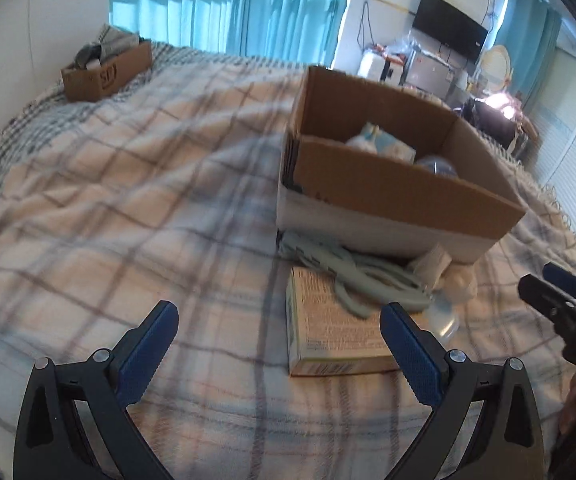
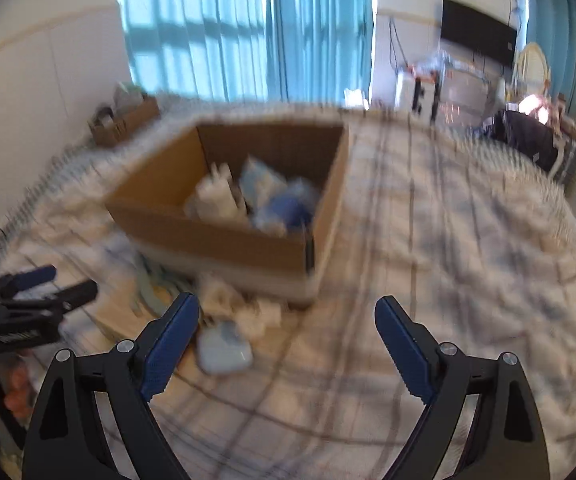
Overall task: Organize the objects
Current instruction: 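Move the right tool to the pale blue earbud case and grasp it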
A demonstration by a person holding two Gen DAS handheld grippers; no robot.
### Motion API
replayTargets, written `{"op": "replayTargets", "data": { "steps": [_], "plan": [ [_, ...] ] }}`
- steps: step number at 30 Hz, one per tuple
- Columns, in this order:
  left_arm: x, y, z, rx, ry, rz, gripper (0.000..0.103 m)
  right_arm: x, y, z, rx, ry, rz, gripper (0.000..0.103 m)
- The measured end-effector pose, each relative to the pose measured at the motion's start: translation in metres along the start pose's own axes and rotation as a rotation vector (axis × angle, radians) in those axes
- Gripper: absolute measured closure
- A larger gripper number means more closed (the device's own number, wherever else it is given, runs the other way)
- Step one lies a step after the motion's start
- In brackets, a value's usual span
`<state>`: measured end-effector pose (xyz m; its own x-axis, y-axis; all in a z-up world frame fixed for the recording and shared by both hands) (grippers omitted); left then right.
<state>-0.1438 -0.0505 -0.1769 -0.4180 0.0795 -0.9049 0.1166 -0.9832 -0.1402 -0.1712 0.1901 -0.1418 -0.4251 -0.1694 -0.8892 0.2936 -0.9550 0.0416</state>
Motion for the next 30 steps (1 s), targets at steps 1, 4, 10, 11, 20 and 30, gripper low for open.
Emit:
{"op": "replayTargets", "data": {
  "steps": [1, 4, 10, 11, 20, 30],
  "plan": [
    [0.003, -0.003, -0.001, 0.008, 0.011, -0.008, 0.000, 0.007, -0.004, -0.001, 0.019, 0.027, -0.002, 0.013],
    [0.009, -0.015, -0.007, 0.044, 0.040, -0.002, 0.000, 0.011, -0.010, -0.002, 0.037, 0.043, -0.012, 0.013],
    [0.016, -0.047, -0.022, 0.122, 0.074, -0.037, 0.000, 0.009, -0.008, -0.003, 0.029, 0.044, -0.026, 0.013],
    [0.019, -0.052, -0.024, 0.127, 0.087, -0.045, 0.000, 0.008, -0.006, -0.003, 0.031, 0.043, -0.023, 0.013],
    [0.037, -0.065, -0.030, 0.114, 0.108, -0.005, 0.000, 0.007, -0.009, -0.005, 0.050, 0.050, -0.015, 0.013],
    [0.053, -0.074, -0.032, 0.092, 0.130, 0.062, 0.000, 0.012, -0.011, -0.006, 0.061, 0.071, -0.025, 0.013]
  ]
}}
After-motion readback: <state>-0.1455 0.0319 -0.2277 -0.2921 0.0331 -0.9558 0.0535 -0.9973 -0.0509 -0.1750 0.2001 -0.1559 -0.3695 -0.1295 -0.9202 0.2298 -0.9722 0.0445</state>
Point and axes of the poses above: each gripper's, at about its wrist camera, not at the fingertips, and x roughly the way its jaws point, y to its left, z to its top, the point moved 6 cm from there along x, roughly the way its jaws point, and after that the axes turned 13 degrees about y, right-handed, at the moved point
